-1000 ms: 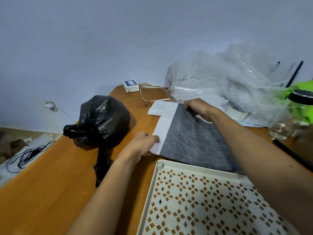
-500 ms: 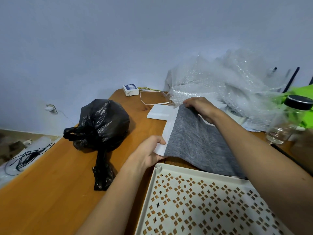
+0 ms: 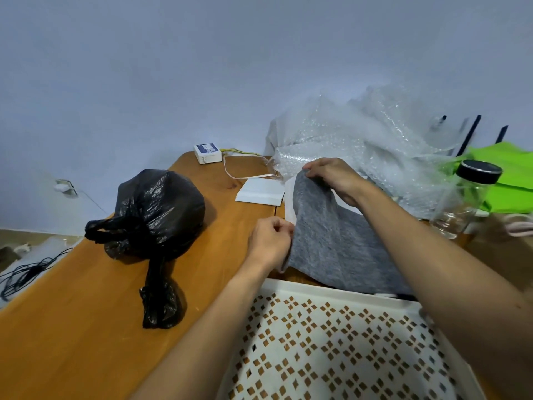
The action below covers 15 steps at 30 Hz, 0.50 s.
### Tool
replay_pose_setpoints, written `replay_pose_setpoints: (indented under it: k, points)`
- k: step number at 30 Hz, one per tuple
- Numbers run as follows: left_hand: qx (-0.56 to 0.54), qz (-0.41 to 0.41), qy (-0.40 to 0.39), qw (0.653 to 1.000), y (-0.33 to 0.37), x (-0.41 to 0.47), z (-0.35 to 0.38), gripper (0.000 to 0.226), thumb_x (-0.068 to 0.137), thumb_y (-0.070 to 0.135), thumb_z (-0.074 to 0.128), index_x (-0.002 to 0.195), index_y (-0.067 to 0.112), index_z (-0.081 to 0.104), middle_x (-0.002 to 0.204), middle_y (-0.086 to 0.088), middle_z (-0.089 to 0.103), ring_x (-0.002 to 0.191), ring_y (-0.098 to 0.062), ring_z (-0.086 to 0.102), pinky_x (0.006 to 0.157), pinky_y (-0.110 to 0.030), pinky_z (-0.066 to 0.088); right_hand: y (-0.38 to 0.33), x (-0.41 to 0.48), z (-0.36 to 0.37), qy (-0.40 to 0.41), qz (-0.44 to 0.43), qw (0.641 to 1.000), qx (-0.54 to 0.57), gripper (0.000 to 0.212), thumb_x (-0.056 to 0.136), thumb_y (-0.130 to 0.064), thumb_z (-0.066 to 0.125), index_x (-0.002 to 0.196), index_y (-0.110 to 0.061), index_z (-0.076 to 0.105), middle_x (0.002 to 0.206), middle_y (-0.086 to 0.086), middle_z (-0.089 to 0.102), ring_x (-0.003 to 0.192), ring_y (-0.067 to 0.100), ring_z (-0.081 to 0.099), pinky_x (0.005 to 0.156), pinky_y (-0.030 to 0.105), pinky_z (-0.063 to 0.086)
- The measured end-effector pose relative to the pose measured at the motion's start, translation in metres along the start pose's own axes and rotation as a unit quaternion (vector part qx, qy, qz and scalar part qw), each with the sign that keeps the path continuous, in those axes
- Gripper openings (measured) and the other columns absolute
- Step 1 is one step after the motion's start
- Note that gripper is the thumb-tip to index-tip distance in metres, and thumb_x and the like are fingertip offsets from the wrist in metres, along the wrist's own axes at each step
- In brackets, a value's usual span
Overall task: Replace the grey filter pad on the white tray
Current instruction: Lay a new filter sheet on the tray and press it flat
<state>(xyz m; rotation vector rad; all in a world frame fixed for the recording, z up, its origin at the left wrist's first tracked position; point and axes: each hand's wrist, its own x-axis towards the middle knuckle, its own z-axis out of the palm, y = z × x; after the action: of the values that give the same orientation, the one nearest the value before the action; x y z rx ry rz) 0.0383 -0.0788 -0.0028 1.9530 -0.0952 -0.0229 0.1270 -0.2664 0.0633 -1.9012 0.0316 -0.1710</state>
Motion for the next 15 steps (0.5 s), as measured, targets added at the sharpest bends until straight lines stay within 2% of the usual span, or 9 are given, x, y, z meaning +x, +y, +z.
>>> replay_pose_setpoints:
  k: [2,4,5,7,10,11,14,15]
  points:
    - [-0.09,-0.038,-0.046,0.994,0.003,-0.001,-0.002,0.034,0.1,0.039,0.046,0.101,0.022,0.076,0.103,0.002,0.075,0.1,-0.019,0.069,0.092,-0.046,0.056,0.001,0.001,0.004,0.01,0.001,1.0,-0.007,0.012,0.084,-0.01,0.07,0.09,-0.019,0.076,0.1,0.002,0.072,0.095,0.014,0.063,0.085,0.024,0.048]
    - [-0.113,-0.04,-0.089,0.989,0.007,-0.002,-0.004,0.042,0.093,0.057,0.055,0.109,0.023,0.073,0.11,0.002,0.075,0.101,-0.015,0.07,0.09,-0.038,0.056,0.001,0.001,0.007,0.011,-0.003,1.0,-0.011,0.011,0.083,-0.011,0.073,0.087,-0.02,0.075,0.099,0.004,0.073,0.095,0.016,0.064,0.088,0.028,0.049]
    - [-0.113,-0.037,-0.105,0.987,0.008,-0.001,-0.003,0.041,0.089,0.055,0.063,0.113,0.022,0.072,0.114,0.001,0.074,0.102,-0.014,0.07,0.088,-0.034,0.057,0.001,0.0,0.008,0.01,-0.002,1.0,-0.009,0.01,0.082,-0.012,0.074,0.088,-0.02,0.075,0.099,0.004,0.073,0.095,0.017,0.064,0.088,0.029,0.05]
    - [-0.12,-0.049,-0.121,0.984,0.009,0.003,-0.003,0.031,0.09,0.034,0.07,0.117,0.019,0.069,0.115,-0.002,0.073,0.098,-0.015,0.071,0.081,-0.03,0.058,-0.001,-0.004,0.007,0.011,0.0,1.0,-0.002,0.016,0.083,-0.016,0.075,0.099,-0.019,0.075,0.103,0.005,0.073,0.098,0.018,0.065,0.086,0.028,0.05]
    - [-0.153,-0.105,-0.12,0.975,0.009,0.006,-0.007,0.018,0.093,0.014,0.062,0.11,0.012,0.068,0.097,-0.002,0.072,0.082,-0.014,0.066,0.061,-0.025,0.048,0.001,-0.018,-0.008,0.03,-0.001,0.999,-0.044,0.036,0.09,-0.017,0.07,0.125,-0.012,0.065,0.119,0.002,0.066,0.111,0.016,0.059,0.086,0.022,0.042]
    - [-0.154,-0.128,-0.115,0.973,0.004,0.008,-0.008,0.017,0.092,0.011,0.061,0.108,0.009,0.067,0.094,-0.004,0.071,0.08,-0.015,0.065,0.06,-0.026,0.047,0.005,-0.025,-0.017,0.036,0.002,0.997,-0.071,0.039,0.091,-0.016,0.069,0.129,-0.011,0.062,0.123,0.002,0.064,0.115,0.017,0.057,0.089,0.024,0.04]
    - [-0.119,-0.188,-0.108,0.969,-0.014,0.015,-0.017,0.018,0.09,0.007,0.059,0.107,0.004,0.061,0.112,-0.016,0.07,0.097,-0.027,0.068,0.07,-0.034,0.056,0.023,-0.048,-0.046,0.026,0.046,0.981,-0.186,0.045,0.091,-0.021,0.069,0.134,-0.009,0.058,0.128,0.005,0.059,0.114,0.019,0.054,0.093,0.029,0.04]
    - [-0.104,-0.192,-0.115,0.969,-0.017,0.017,-0.02,0.013,0.091,0.008,0.06,0.104,0.005,0.06,0.114,-0.017,0.068,0.097,-0.028,0.068,0.068,-0.035,0.058,0.031,-0.056,-0.055,0.021,0.069,0.971,-0.23,0.047,0.091,-0.024,0.069,0.134,-0.008,0.058,0.13,0.006,0.058,0.114,0.02,0.054,0.093,0.03,0.042]
